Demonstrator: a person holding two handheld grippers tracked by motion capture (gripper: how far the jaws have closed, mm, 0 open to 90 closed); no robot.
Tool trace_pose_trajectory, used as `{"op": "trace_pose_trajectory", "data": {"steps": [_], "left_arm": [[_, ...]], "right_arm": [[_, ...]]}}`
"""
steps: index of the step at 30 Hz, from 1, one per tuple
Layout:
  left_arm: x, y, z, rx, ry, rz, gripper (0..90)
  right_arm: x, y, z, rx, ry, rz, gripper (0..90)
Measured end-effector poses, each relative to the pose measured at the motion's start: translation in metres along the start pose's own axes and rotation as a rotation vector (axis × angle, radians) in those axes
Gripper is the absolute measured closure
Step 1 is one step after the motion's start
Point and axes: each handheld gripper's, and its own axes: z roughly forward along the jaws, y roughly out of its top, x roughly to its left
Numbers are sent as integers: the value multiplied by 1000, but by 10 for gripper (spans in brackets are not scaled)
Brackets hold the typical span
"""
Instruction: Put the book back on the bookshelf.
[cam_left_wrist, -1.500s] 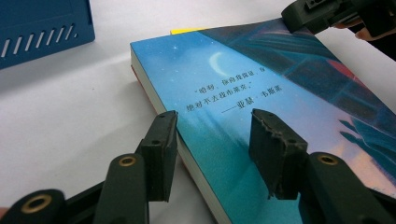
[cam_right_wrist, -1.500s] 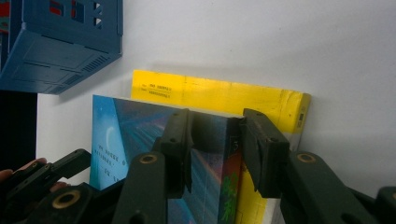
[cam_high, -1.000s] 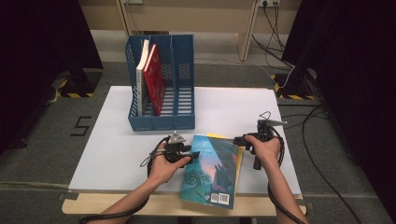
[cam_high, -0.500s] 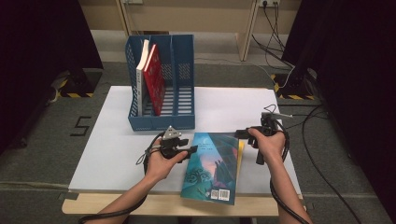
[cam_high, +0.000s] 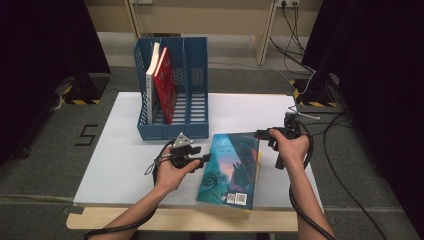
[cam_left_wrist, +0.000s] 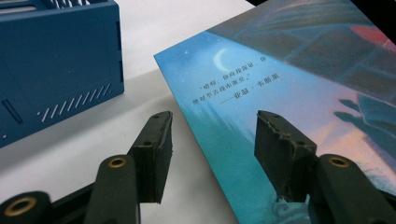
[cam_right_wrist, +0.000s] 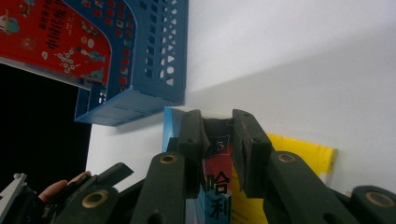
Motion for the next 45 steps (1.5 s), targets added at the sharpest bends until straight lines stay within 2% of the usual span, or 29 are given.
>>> {"op": "trace_pose_trajectory", "data": {"steps": [4, 11, 14, 15, 20, 28, 34, 35, 45], "left_arm": [[1, 1, -1, -1, 3, 1, 459], [1, 3, -2, -6, 5, 2, 458], [0, 6, -3, -14, 5, 11, 456], [-1, 7, -3, -19, 5, 11, 454], [-7, 13, -5, -36, -1, 30, 438], [-19, 26, -4, -71, -18, 60, 397], [-28, 34, 0, -75, -36, 74, 380], [-29, 35, 0, -75, -39, 76, 377], [-41, 48, 3, -83, -63, 95, 360]], "right_arm": [[7, 3, -1, -15, -10, -15, 752], [18, 9, -7, -90, -32, -18, 753], [23, 12, -11, -117, -39, -38, 753], [26, 12, -12, -121, -37, -30, 753], [34, 15, -13, -139, -52, -56, 753], [44, 16, -12, -179, -69, -64, 754], [50, 17, -12, -197, -83, -87, 754], [52, 17, -12, -194, -79, -70, 754], [62, 20, -10, -221, -81, -88, 754]]}}
